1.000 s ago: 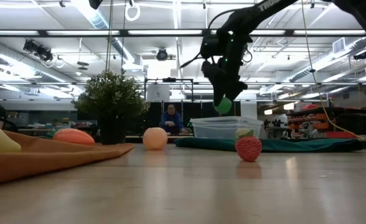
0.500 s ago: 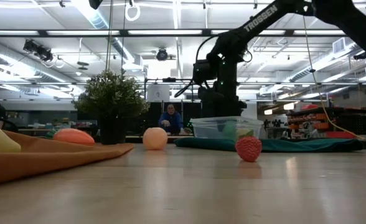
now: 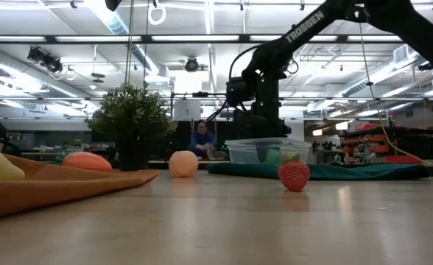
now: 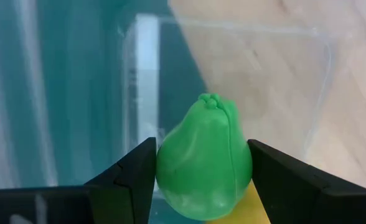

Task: Pick and placing Produce into tupperware
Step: Put the pear into the transparent bin

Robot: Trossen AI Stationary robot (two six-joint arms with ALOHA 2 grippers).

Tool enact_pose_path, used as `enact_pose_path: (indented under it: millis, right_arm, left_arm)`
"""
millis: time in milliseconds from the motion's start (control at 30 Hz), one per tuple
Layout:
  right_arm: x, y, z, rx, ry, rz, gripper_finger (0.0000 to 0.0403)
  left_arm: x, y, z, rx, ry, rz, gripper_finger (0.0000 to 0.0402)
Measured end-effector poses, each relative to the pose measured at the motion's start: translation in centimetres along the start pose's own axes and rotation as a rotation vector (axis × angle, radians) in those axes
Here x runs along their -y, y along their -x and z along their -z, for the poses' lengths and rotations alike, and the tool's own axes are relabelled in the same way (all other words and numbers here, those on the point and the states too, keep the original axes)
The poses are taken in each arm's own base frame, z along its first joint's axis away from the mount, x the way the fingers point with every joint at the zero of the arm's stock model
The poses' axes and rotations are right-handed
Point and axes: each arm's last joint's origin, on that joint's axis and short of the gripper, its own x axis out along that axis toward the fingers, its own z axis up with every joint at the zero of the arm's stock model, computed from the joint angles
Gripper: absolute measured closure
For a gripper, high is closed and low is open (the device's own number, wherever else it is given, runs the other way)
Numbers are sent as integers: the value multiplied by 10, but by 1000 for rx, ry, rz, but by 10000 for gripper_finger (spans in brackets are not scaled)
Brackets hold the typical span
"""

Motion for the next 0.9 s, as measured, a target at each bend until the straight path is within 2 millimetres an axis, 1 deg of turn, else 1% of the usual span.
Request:
enact_pose_path:
  millis: [133, 300, 467, 767, 833, 900]
  right_arm:
    - [-2, 3, 0, 16, 11, -1, 205]
    - [-2, 3, 1, 9, 4, 3, 202]
    - [-2, 3, 1, 4, 3, 5, 181]
    - [-3, 3, 3, -18, 0, 7, 142]
    - [-3, 7, 5, -16, 1, 7, 138]
    - [-3, 15, 5, 8, 5, 6, 136]
  left_arm:
    - [0, 0, 0, 0, 0, 0, 377]
    - [0, 0, 0, 0, 0, 0, 384]
    - [0, 0, 0, 0, 0, 0, 387]
    - [0, 0, 0, 0, 0, 0, 377]
    - [0, 0, 0, 0, 0, 0, 377]
    - [0, 0, 0, 0, 0, 0, 379]
